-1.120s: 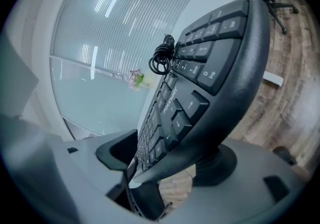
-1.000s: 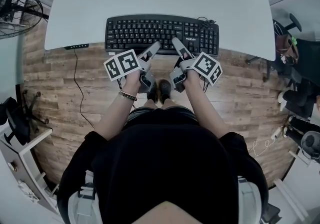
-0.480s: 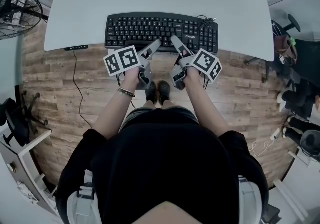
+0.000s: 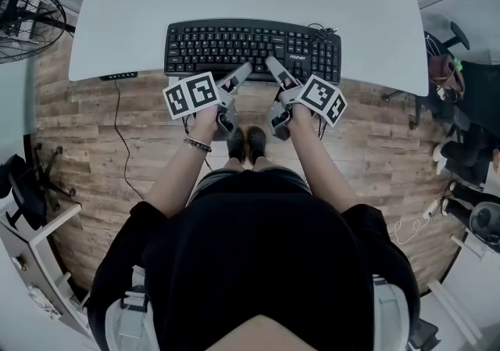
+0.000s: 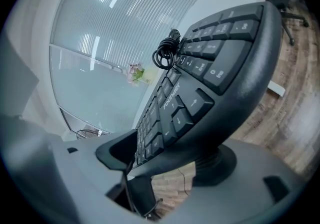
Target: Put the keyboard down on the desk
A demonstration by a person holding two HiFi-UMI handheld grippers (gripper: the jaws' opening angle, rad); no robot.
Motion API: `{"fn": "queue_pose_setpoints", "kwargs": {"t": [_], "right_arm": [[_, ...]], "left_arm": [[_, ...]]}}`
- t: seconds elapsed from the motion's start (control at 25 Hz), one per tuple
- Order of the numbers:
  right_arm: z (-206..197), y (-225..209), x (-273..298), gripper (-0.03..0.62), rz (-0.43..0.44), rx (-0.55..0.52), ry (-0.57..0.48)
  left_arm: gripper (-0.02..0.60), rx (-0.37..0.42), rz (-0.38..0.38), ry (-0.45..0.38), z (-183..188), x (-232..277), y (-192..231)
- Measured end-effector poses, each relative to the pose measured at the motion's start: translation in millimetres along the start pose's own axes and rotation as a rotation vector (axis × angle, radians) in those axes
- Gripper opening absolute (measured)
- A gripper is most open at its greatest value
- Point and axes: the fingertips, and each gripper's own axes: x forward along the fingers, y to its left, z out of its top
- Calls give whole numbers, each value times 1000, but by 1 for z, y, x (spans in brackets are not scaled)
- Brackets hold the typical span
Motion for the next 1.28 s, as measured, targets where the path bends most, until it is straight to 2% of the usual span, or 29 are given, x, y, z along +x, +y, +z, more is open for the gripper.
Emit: {"fn": "queue_pose_setpoints", "kwargs": {"t": [0.16,0.48,0.88,1.08,1.28], "right_arm": [[-2,2,0,339,7,-13,-13],[-6,4,-9,350,-13,-53,-37],[-16,12,-28,354,-13,24,-38],[-23,21,-37,351,-10,23,-33],[-29,28,-43,345,-9,20,-21]], "left_arm": [[339,67,33,-10,-1,-4,5],[339,60,45,-28,-4,-18,12],[339,63,27,-39,-11,-34,2],[339,14,5,-53,-10,-38,-3],[339,38,15,-52,-12,-41,-8]]}}
